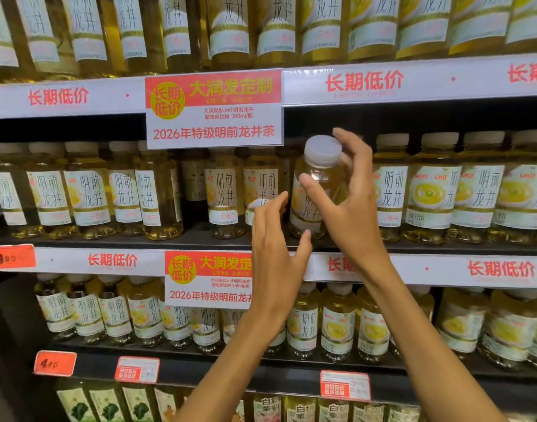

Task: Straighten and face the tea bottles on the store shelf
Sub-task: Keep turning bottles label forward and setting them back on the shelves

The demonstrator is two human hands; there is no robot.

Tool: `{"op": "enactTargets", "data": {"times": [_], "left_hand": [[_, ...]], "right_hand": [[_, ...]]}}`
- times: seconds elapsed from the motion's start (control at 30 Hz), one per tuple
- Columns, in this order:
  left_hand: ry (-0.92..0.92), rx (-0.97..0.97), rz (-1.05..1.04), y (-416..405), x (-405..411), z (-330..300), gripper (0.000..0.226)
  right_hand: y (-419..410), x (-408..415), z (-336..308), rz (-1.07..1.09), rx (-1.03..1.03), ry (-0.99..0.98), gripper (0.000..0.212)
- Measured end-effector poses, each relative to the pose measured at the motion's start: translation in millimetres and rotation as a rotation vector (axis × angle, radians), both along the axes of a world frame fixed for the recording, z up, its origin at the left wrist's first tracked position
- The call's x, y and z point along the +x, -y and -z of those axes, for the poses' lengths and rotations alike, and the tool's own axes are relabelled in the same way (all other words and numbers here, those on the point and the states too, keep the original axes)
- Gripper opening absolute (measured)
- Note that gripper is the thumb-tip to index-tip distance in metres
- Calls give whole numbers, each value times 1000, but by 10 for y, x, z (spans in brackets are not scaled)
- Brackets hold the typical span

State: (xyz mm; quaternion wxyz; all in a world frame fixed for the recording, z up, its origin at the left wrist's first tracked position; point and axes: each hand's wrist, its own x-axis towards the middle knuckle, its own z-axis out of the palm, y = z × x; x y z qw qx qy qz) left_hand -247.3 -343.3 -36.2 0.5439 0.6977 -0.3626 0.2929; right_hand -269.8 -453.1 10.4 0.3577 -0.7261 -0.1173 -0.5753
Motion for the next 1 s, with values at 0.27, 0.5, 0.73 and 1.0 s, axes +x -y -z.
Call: {"op": "enactTargets", "data": {"times": [0.27,0.5,0.73,1.0], "left_hand": [[-126,166,126,-48,-36,39,75],[-408,215,578,-295,-296,-35,53],[-645,194,722,-502,-623,208,58],[-928,-136,882,-516,-899,468,56]], "right_hand": [[-39,-312,-45,-249,209,-91,53],[-54,-669,-97,-584,396,-216,37],[-90,-733,31,-819,581,-425,47],[-237,-782,208,-873,584,-518,40]]}}
